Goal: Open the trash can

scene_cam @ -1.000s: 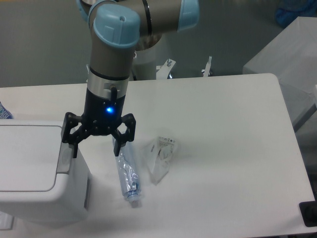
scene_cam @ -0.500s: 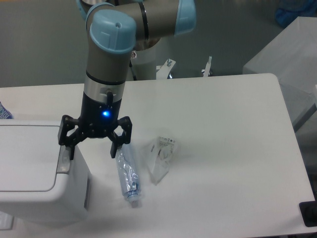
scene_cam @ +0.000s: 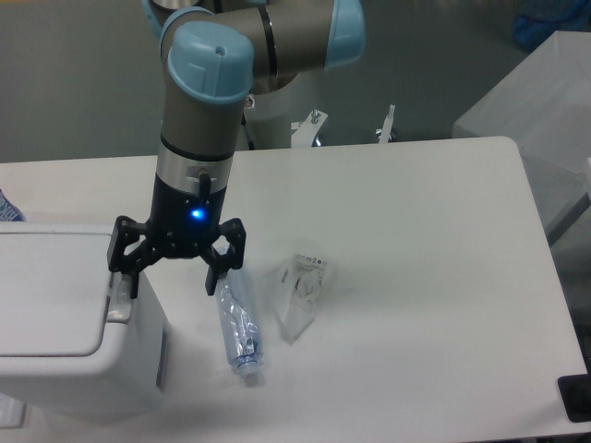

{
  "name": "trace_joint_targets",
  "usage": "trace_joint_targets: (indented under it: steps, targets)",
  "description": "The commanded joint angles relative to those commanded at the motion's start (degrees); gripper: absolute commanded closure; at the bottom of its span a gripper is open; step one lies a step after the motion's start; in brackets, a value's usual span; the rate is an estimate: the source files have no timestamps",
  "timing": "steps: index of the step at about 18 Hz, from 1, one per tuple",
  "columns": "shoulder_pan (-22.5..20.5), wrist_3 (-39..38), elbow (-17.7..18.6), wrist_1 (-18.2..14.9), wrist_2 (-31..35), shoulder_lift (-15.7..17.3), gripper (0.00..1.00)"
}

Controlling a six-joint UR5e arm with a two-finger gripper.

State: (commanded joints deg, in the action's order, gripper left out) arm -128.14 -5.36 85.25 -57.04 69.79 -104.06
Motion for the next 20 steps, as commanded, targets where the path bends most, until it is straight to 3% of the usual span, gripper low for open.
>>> trace_joint_targets:
  steps: [3,7,9,14,18,20]
  targets:
    - [0.0,0.0,-0.3,0.0,-0.1,0.2,0.0]
    - [-0.9,1.0,-5.4,-0.3,0.7,0.7,0.0]
    - [-3.5,3.4,-6.0,-0.1,3.1,1.6,0.0]
    - [-5.0,21.2,-4.8,-1.1,17.0,2.3,0.0]
    - [-6.2,37.6,-2.0,-5.9,21.0,3.4,0.0]
    - [-6.2,40.9,-1.8,-7.2,21.9,3.6,0.0]
